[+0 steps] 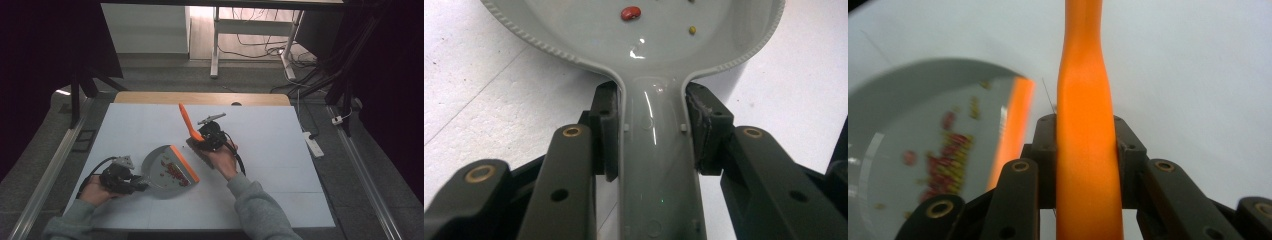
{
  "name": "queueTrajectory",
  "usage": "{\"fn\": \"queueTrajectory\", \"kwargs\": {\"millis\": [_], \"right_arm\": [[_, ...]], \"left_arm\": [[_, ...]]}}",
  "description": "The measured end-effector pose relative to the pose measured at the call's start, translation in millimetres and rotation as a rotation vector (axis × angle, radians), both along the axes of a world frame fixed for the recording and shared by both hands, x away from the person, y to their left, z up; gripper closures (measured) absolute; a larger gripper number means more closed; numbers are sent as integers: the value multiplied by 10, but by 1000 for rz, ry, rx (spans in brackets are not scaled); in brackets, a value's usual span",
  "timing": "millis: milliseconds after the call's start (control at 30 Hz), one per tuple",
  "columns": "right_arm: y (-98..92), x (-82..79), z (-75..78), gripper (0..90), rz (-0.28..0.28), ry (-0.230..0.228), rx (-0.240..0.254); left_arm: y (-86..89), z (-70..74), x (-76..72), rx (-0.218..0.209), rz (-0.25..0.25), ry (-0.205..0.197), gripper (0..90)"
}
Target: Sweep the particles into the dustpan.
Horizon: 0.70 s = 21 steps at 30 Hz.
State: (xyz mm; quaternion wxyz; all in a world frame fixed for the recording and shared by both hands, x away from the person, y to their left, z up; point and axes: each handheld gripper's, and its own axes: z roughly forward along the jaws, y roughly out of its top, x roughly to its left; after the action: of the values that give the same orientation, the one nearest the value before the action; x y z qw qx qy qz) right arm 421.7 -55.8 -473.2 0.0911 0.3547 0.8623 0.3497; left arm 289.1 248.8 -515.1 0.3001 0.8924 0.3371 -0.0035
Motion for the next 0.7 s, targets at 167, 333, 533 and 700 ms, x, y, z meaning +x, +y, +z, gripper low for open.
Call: {"fn": "queueTrajectory", "kwargs": {"millis": [167, 333, 533, 700], "right_arm": [[-62, 101, -118, 703, -24, 9, -25], [71, 272, -131, 703, -8, -16, -65], [399, 397, -144, 703, 66, -31, -130], [629, 150, -136, 703, 181, -16, -149]], "left_arm": [[0, -5, -3, -2, 3, 2, 616], [1, -6, -2, -4, 8, 2, 616], [3, -11, 1, -4, 7, 5, 616], [5, -22, 7, -1, 5, 10, 616]]}}
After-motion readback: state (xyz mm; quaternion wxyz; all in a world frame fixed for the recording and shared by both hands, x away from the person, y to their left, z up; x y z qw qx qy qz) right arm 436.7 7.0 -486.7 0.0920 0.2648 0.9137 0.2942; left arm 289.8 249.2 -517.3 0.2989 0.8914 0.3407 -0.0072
